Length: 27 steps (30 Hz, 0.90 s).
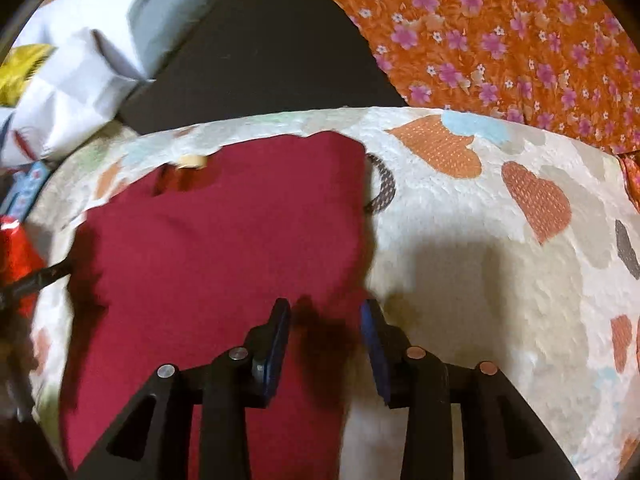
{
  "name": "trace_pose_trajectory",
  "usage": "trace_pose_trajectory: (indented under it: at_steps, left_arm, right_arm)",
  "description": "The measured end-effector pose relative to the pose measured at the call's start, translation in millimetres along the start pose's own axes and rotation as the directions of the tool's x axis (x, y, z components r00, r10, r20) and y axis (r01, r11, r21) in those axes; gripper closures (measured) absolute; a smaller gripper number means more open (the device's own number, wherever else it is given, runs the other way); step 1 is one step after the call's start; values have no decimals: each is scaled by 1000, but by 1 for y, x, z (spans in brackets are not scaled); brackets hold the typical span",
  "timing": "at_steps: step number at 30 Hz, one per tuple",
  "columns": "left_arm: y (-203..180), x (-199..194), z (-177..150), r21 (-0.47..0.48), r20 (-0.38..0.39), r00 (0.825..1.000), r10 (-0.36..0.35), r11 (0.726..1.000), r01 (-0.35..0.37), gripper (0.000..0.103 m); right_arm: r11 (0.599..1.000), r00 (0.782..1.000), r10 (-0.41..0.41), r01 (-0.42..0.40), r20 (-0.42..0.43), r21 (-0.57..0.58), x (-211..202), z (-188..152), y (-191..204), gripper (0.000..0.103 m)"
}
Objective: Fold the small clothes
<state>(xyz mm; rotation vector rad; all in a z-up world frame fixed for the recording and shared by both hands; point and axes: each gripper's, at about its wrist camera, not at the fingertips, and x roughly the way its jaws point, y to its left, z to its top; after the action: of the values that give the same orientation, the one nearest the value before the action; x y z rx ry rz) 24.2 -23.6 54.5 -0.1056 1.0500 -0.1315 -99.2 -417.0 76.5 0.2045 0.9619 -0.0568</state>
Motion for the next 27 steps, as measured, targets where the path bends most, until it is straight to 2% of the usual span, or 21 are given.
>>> trace_pose_trajectory:
  at_steps: [2, 4, 6, 7, 10, 14, 17, 21, 23, 27]
  left_arm:
    - [10, -8, -8, -28, -19, 999, -36, 999, 35, 10]
    - [15, -15, -15, -43, -22, 999, -41, 998, 40, 10]
    - [16, -21, -23, -31, -18, 999, -29, 999, 29, 10]
    - [15, -23, -28, -13, -18, 1000, -2, 1000, 2, 10]
    - [14, -25, -36, 22, -28, 997, 70, 997, -69, 10]
    - [22, -25, -44, 31, -24, 995, 101, 994, -100, 10]
    - [28, -15, -47, 27, -46, 994, 101, 995, -100, 10]
    - [27, 3, -49, 46, -93, 992, 88, 995, -84, 10]
    - [25, 12, -50, 69, -115, 989, 89, 994, -81, 10]
    - [26, 17, -49, 89, -114, 990, 84, 993, -74, 10]
  right_arm:
    - [998, 998, 54, -54, -26, 11, -13, -16, -2, 65]
    - [997, 995, 79, -78, -57, 18, -22, -35, -1, 63]
    - [997, 996, 74, -74, -57, -7, -28, -42, 6, 63]
    - [997, 996, 77, -78, -51, -17, -29, -42, 10, 63]
    - [987, 987, 155, -156, -33, -43, -28, -25, 42, 63]
    - [954, 957, 288, -290, -26, -83, -3, 23, 116, 63]
    - [934, 945, 324, -328, -47, -142, 33, 63, 175, 63]
    - [923, 958, 278, -288, -75, -255, 81, 102, 234, 63]
    - [913, 974, 205, -225, -94, -340, 108, 120, 262, 63]
    - [888, 988, 116, -150, -103, -435, 145, 145, 286, 63]
